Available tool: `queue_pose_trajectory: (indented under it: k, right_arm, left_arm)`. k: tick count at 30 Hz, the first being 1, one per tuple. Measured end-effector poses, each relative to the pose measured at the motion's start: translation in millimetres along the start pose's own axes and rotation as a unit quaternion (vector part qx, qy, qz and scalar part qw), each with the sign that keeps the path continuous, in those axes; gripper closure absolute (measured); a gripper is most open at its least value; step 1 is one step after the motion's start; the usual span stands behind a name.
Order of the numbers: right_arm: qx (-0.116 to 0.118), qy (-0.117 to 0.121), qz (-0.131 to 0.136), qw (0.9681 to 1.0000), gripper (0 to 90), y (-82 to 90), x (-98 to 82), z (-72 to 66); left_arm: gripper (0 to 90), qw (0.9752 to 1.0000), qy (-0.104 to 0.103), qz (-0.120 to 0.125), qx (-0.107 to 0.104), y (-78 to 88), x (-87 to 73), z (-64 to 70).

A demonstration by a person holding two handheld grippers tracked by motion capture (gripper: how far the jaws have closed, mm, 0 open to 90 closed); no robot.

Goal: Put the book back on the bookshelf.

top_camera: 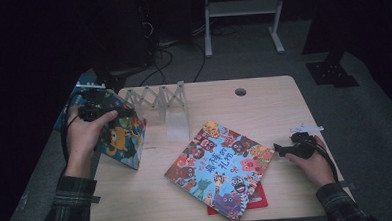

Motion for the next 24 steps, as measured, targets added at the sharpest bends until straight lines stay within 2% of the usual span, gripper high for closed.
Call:
queue_pose_trajectory:
  k: [7, 11, 14, 19, 24]
  right_arm:
    - [0.000, 0.000, 0.000, 1.0000, 12.5, 0.0, 0.0, 0.0]
    - [0.000, -0.001, -0.001, 1.0000, 12.4, 0.2, -0.2, 0.0]
    - [-0.001, -0.002, -0.001, 1.0000, 12.4, 0.3, -0.3, 0.3]
    - [-0.002, -0.003, 0.000, 1.0000, 13.0, 0.8, -0.6, 0.7]
    - [-0.004, -0.003, 0.003, 1.0000, 15.7, 1.8, -1.1, 1.2]
  left_arm:
    - [36.3, 0.9997, -0.018, -0.006, -0.014, -19.0, -18.8, 9.0]
    - [39.1, 0.9987, -0.046, -0.004, -0.022, -31.6, -31.1, 12.0]
    - [41.6, 0.9981, -0.056, -0.004, -0.027, -40.0, -39.1, 14.7]
    - [42.2, 0.9974, -0.053, -0.023, -0.043, -56.1, -57.8, 18.2]
    - [42.3, 0.9957, -0.054, -0.046, -0.059, -70.4, -75.5, 23.3]
Point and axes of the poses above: each handheld gripper's, and its own axes: y roughly backward along the jaws, x roughly out of its top, z roughly to its right, the point moved 8 cm from there along -y, roughly forward along the jaws, and after that the axes turned 8 degrees about -x, right-handed, at the moved point
